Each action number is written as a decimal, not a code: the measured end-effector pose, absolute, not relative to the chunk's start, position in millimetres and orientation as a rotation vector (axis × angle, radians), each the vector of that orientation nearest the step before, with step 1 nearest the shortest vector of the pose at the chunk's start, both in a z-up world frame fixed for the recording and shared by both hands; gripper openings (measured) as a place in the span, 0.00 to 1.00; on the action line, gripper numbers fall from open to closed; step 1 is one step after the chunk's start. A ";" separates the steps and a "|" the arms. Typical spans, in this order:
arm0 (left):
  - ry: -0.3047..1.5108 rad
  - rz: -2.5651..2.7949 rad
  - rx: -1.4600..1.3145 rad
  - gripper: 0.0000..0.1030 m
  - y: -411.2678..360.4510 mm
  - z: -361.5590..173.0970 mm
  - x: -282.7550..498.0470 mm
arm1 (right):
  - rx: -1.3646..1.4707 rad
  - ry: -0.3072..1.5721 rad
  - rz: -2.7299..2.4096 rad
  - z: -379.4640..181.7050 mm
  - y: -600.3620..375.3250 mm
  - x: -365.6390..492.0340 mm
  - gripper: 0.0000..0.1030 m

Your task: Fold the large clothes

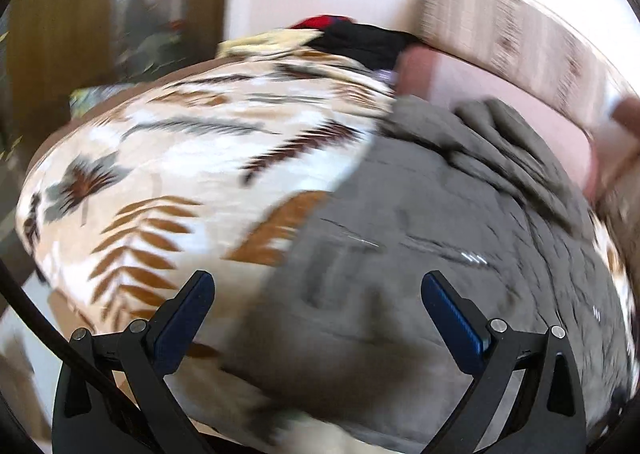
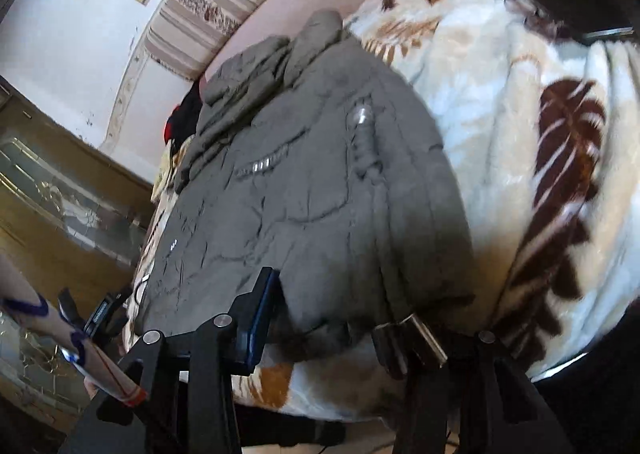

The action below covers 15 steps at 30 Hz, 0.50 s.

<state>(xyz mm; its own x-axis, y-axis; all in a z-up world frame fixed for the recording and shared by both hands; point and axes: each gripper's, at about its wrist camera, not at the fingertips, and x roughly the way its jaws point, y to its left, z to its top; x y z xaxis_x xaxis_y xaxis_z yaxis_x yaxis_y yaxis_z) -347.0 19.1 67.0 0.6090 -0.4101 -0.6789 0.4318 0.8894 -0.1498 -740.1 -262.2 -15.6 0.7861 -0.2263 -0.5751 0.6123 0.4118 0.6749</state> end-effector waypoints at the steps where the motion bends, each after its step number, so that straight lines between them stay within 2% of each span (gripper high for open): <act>1: 0.791 -0.473 0.014 1.00 25.5 66.3 -339.5 | 1.019 0.411 -0.573 -14.4 -264.6 -742.9 0.47; 5: 0.906 -0.451 -0.170 0.98 57.7 53.7 -307.2 | 1.064 0.376 -0.628 -19.1 -273.8 -750.4 0.47; 7: 0.979 -0.471 -0.255 0.76 64.4 43.0 -295.5 | 1.057 0.379 -0.636 -18.4 -274.1 -749.0 0.47; 8: 1.035 -0.513 -0.324 0.73 65.9 34.4 -289.1 | 1.052 0.380 -0.638 -17.7 -274.1 -747.1 0.49; 15: 1.079 -0.615 -0.266 0.67 42.0 25.6 -321.2 | 1.053 0.365 -0.645 -17.1 -273.2 -753.0 0.49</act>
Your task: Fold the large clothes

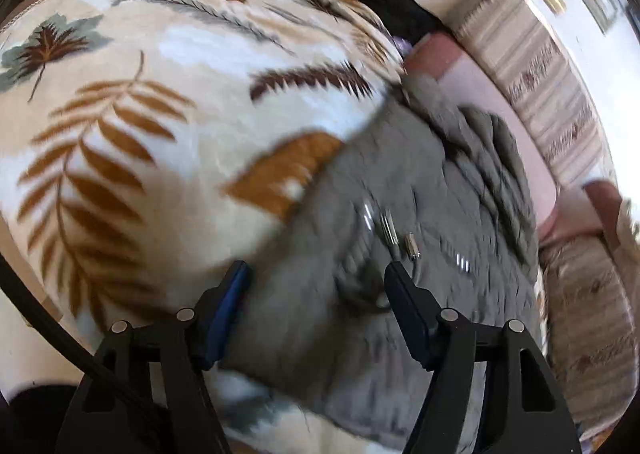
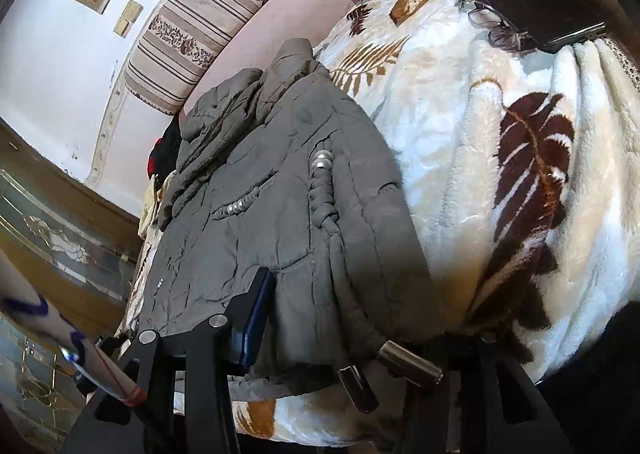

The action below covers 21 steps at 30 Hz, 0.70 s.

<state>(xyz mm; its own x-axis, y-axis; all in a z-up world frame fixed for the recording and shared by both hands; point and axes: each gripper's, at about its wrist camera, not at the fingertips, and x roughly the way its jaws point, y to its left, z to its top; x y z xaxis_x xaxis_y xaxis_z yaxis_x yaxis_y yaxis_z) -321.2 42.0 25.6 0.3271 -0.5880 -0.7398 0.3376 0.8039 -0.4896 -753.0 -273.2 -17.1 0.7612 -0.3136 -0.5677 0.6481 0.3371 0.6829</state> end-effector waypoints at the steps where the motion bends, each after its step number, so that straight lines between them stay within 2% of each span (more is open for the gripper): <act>1: 1.069 -0.615 -0.240 0.67 39.3 25.8 -330.5 | 1.053 0.362 -0.646 -17.3 -273.8 -753.6 0.49; 6: 0.997 -0.680 -0.073 0.66 16.8 27.4 -382.7 | 1.067 0.340 -0.659 -18.8 -275.4 -758.5 0.49; 7: 0.962 -0.681 -0.024 0.60 11.2 30.5 -389.0 | 1.065 0.340 -0.656 -18.5 -275.4 -757.4 0.49; 12: 0.881 -0.625 0.040 0.50 0.8 37.4 -388.5 | 1.005 0.374 -0.639 -12.7 -270.4 -746.2 0.39; 15: 0.887 -0.600 0.081 0.50 -4.3 32.0 -387.7 | 0.946 0.377 -0.636 -6.1 -266.3 -742.8 0.27; 17: 0.854 -0.594 0.124 0.50 -8.6 32.7 -392.0 | 0.901 0.387 -0.651 -1.5 -263.6 -739.6 0.25; 19: 0.829 -0.595 0.154 0.50 -9.6 33.1 -396.8 | 0.874 0.418 -0.666 -2.0 -262.5 -735.3 0.25; 21: 0.822 -0.598 0.154 0.49 -8.6 33.5 -397.6 | 0.926 0.445 -0.661 -10.7 -268.3 -733.8 0.39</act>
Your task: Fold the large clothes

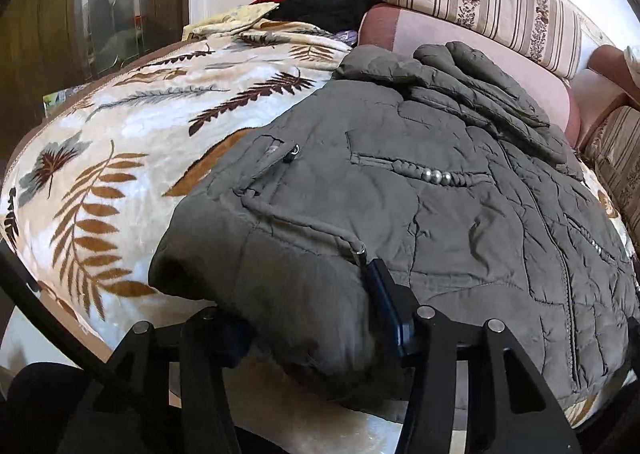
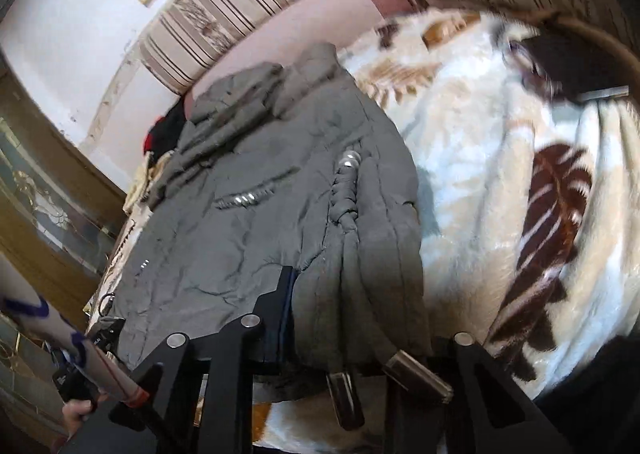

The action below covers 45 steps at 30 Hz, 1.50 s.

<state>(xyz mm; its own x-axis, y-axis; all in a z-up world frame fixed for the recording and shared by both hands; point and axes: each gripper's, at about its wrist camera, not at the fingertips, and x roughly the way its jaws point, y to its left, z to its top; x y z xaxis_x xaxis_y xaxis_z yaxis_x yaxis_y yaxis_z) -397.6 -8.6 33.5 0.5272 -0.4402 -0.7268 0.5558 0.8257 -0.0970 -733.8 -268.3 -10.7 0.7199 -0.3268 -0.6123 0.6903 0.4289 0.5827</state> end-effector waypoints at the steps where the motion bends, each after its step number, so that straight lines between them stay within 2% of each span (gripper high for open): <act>1: 0.825 -0.599 0.148 0.50 -8.2 33.0 -396.6 | 0.957 0.442 -0.648 -14.3 -270.4 -734.7 0.41; 5: 0.832 -0.593 0.134 0.51 -7.8 30.5 -393.8 | 0.962 0.447 -0.615 -15.0 -265.0 -729.9 0.49; 7: 0.823 -0.593 0.147 0.50 -8.0 30.6 -393.5 | 0.930 0.448 -0.602 -11.8 -255.8 -726.7 0.28; 9: 0.807 -0.592 0.155 0.47 -8.4 32.1 -394.2 | 0.899 0.430 -0.614 -5.5 -253.0 -729.1 0.19; 10: 0.804 -0.591 0.158 0.47 -9.0 32.1 -393.9 | 0.896 0.424 -0.618 -4.5 -253.2 -729.6 0.19; 20: 0.774 -0.571 0.228 0.47 -16.2 29.4 -400.8 | 0.861 0.491 -0.648 -11.1 -253.3 -719.5 0.21; 25: 0.771 -0.586 0.243 0.41 -17.6 30.0 -400.9 | 0.850 0.489 -0.651 -11.3 -252.3 -720.5 0.22; 29: 0.762 -0.584 0.261 0.40 -19.2 29.3 -402.7 | 0.854 0.492 -0.652 -11.4 -251.8 -719.6 0.23; 33: 0.759 -0.572 0.276 0.45 -20.7 27.7 -402.8 | 0.846 0.495 -0.661 -10.7 -249.1 -718.1 0.24; 37: 0.771 -0.547 0.269 0.55 -19.7 26.7 -399.2 | 0.851 0.492 -0.664 -11.3 -248.8 -717.4 0.25; 45: 0.769 -0.526 0.286 0.57 -20.9 26.3 -400.5 | 0.864 0.486 -0.666 -14.1 -251.0 -718.8 0.28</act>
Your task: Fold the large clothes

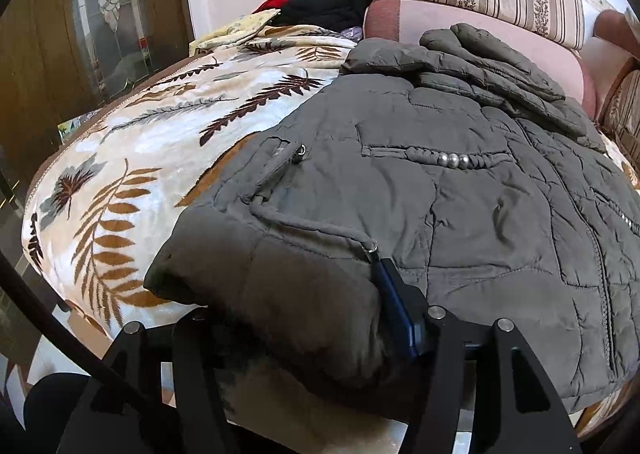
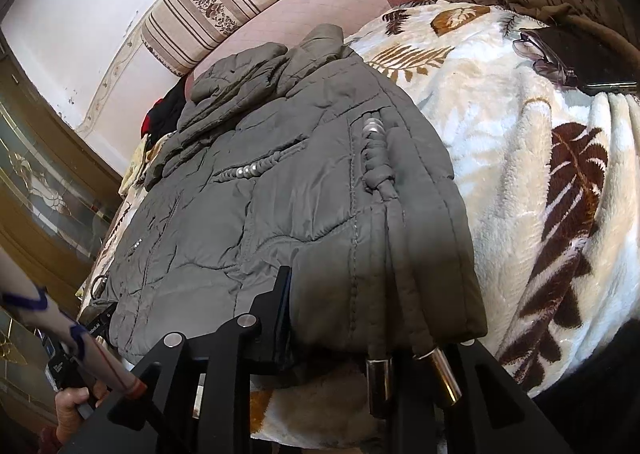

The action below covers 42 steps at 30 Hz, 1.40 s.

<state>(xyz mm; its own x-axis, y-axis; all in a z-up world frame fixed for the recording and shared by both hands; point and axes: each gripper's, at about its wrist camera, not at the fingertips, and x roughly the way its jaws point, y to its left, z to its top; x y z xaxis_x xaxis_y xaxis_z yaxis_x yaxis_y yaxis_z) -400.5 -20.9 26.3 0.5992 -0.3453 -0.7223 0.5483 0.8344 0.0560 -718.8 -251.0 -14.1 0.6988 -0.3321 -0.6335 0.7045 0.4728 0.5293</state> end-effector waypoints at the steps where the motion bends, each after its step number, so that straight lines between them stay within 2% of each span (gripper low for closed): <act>1: 0.765 -0.524 0.291 0.57 -20.9 26.7 -401.3 | 0.862 0.488 -0.666 -14.3 -250.9 -718.5 0.30; 3: 0.751 -0.523 0.308 0.55 -22.1 27.7 -404.1 | 0.867 0.493 -0.662 -14.5 -251.9 -718.0 0.31; 5: 0.743 -0.537 0.315 0.48 -23.2 29.0 -407.0 | 0.871 0.498 -0.658 -14.4 -252.9 -717.6 0.31; 7: 0.731 -0.546 0.322 0.36 -23.9 30.4 -409.6 | 0.873 0.504 -0.656 -14.0 -254.1 -717.4 0.31; 10: 0.713 -0.556 0.327 0.29 -24.6 33.2 -411.8 | 0.874 0.518 -0.655 -12.9 -255.7 -715.6 0.30; 12: 0.713 -0.561 0.324 0.25 -24.3 35.3 -411.5 | 0.855 0.514 -0.653 -8.7 -254.5 -714.8 0.21; 16: 0.685 -0.575 0.341 0.20 -24.7 46.0 -417.6 | 0.778 0.481 -0.658 10.2 -248.5 -713.6 0.16; 23: 0.662 -0.596 0.338 0.18 -21.4 59.7 -422.0 | 0.756 0.454 -0.656 26.5 -245.2 -719.2 0.14; 42: 0.660 -0.598 0.337 0.18 -18.1 64.4 -426.2 | 0.745 0.449 -0.662 27.6 -241.8 -725.3 0.14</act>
<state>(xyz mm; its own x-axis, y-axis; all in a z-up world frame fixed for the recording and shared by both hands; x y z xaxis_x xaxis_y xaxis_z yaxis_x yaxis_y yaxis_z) -426.2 -18.1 64.4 0.6324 -0.4085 -0.6582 0.6144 0.7820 0.1050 -725.3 -241.8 27.6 0.7106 -0.3865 -0.5879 0.6891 0.5509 0.4708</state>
